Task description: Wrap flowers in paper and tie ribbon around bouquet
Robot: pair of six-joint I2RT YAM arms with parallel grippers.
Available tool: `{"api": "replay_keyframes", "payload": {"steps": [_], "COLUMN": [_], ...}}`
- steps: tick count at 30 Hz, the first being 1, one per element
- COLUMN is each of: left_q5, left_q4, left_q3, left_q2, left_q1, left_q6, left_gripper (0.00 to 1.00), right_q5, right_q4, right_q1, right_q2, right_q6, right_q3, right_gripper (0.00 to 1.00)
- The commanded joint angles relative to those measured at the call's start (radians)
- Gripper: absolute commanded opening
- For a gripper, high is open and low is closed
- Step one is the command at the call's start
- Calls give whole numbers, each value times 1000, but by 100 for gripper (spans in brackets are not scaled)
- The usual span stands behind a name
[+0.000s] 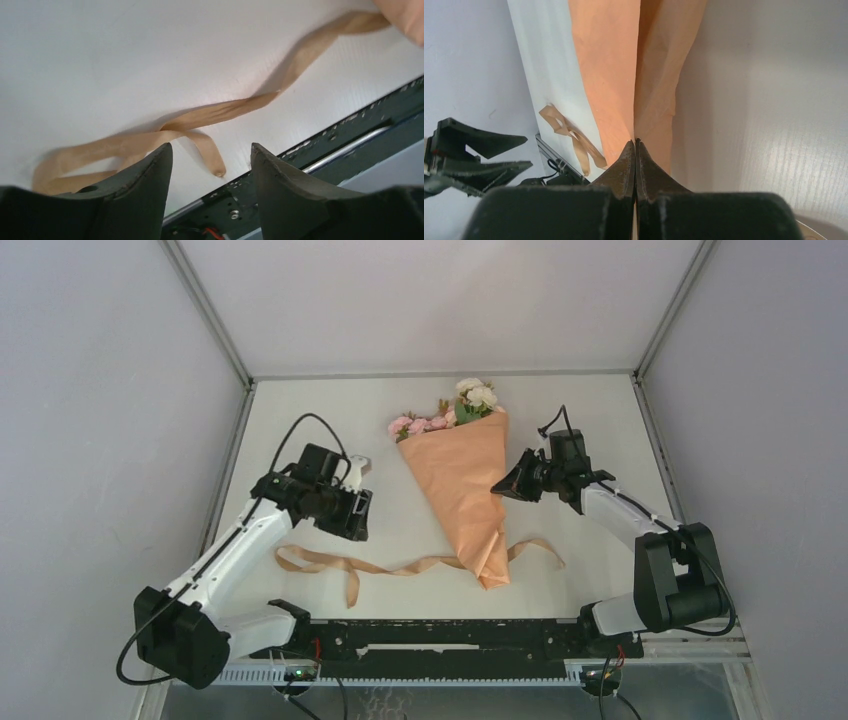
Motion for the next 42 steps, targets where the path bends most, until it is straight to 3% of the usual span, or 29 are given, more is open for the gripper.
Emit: {"api": "replay_keyframes", "payload": {"steps": [1,7,20,24,27,31,35,39,42], "left_q5": [-27,24,34,35,31,42,134,228,143], "left_q4": [38,95,210,203,197,180,135,-49,-169], "left_q3": [-94,-273,-347,-341,-337,-311,-164,241,482], "left_q2": [3,2,144,195,223,214,180,208,217], "left_q1": [100,135,73,48,47,47,49,49,55], "left_q6": [-368,-446,-505,-502,-502,-484,-382,-155,35], "left_gripper": [62,56,42,28,3,0,0,0,0], "right_q5": [28,59,70,58,57,45,20,-20,-34], "right_q4": [28,3,26,48,59,80,101,119,128], "right_q1": [13,24,42,36,35,31,24,35,74], "right_q2": [-23,-42,-38,-32,-26,-12,10,13,-5], "right_q6": [16,14,9,20,23,27,32,64,104], "right_q3": [4,4,4,4,4,4,4,4,4], "right_gripper": [0,0,0,0,0,0,0,0,0]}}
